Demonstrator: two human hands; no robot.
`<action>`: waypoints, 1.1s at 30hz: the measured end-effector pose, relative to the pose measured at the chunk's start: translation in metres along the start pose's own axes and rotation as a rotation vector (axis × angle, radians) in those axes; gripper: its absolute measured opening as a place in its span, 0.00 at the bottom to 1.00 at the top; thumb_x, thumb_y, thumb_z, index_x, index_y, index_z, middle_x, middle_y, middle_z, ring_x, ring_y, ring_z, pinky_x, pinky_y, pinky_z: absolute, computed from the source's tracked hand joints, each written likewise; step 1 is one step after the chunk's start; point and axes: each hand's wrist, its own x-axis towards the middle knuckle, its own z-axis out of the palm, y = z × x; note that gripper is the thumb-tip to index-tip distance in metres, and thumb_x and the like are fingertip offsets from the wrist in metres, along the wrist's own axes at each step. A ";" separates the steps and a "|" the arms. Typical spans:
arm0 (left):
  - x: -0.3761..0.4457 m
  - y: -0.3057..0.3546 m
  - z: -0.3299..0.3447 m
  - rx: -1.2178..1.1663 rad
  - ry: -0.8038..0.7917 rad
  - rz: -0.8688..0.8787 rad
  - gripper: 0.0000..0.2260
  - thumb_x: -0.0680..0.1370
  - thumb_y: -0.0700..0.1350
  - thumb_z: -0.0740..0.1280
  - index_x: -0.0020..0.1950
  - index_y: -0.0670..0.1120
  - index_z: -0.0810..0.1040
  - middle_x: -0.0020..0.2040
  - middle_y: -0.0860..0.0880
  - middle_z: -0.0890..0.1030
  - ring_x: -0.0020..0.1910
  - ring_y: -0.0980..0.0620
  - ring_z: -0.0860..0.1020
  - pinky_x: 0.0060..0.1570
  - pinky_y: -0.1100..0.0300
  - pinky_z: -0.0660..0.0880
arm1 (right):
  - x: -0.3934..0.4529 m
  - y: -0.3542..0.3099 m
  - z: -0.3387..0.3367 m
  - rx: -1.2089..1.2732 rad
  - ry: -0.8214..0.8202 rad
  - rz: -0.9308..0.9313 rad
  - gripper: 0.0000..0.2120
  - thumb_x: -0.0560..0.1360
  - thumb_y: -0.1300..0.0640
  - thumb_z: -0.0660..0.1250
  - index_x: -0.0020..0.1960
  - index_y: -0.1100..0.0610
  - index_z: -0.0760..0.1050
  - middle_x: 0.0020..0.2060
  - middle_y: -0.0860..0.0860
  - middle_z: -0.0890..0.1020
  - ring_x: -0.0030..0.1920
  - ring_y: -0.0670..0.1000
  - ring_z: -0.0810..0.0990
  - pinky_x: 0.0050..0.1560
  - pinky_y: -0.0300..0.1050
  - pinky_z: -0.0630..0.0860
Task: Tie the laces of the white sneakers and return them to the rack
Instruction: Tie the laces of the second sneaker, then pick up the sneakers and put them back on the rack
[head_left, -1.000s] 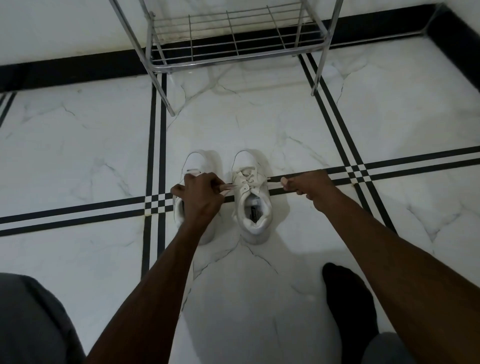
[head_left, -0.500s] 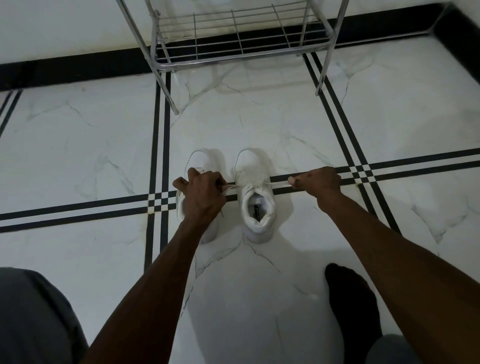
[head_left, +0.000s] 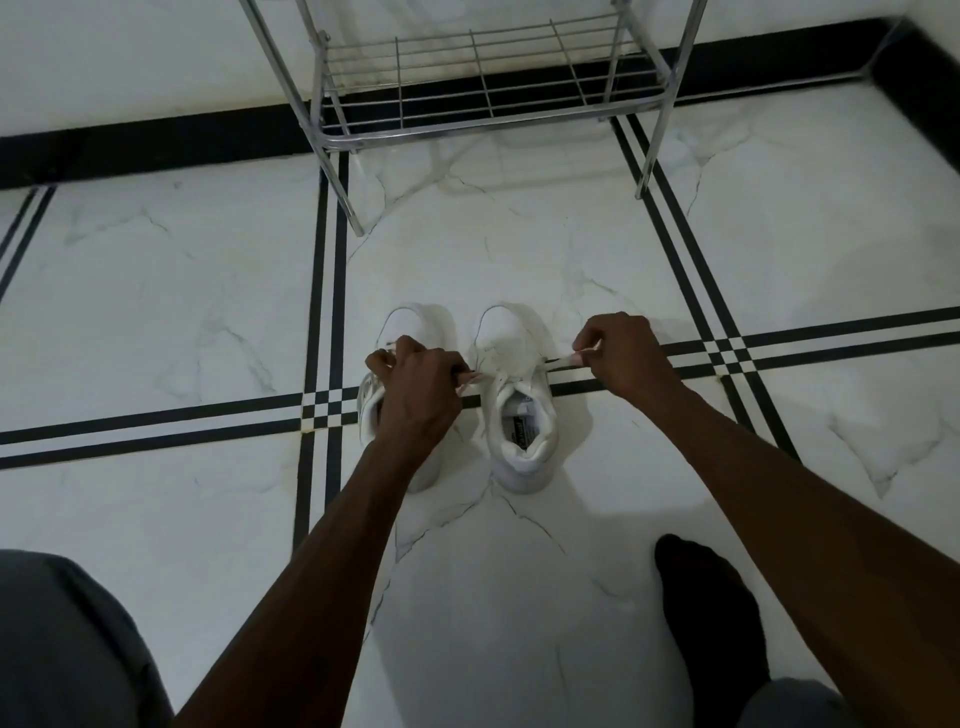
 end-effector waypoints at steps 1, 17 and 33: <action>0.000 0.003 0.000 -0.029 -0.024 0.006 0.09 0.79 0.43 0.67 0.56 0.53 0.83 0.47 0.49 0.85 0.63 0.43 0.70 0.59 0.44 0.57 | -0.002 -0.004 -0.001 0.034 -0.038 -0.066 0.13 0.70 0.58 0.78 0.53 0.59 0.83 0.50 0.50 0.84 0.48 0.48 0.79 0.45 0.40 0.72; -0.010 0.007 0.018 0.217 0.081 0.126 0.13 0.64 0.36 0.71 0.43 0.50 0.86 0.35 0.53 0.83 0.52 0.44 0.73 0.54 0.46 0.59 | -0.030 -0.008 0.033 -0.534 0.103 -0.402 0.10 0.72 0.67 0.61 0.44 0.56 0.79 0.39 0.53 0.83 0.49 0.60 0.79 0.51 0.55 0.69; -0.014 -0.041 -0.010 -0.308 0.192 -0.407 0.24 0.81 0.56 0.65 0.74 0.47 0.71 0.73 0.43 0.72 0.73 0.38 0.66 0.69 0.37 0.66 | -0.039 -0.021 0.022 0.519 -0.649 0.187 0.24 0.70 0.49 0.78 0.63 0.50 0.76 0.54 0.53 0.84 0.52 0.55 0.86 0.44 0.57 0.85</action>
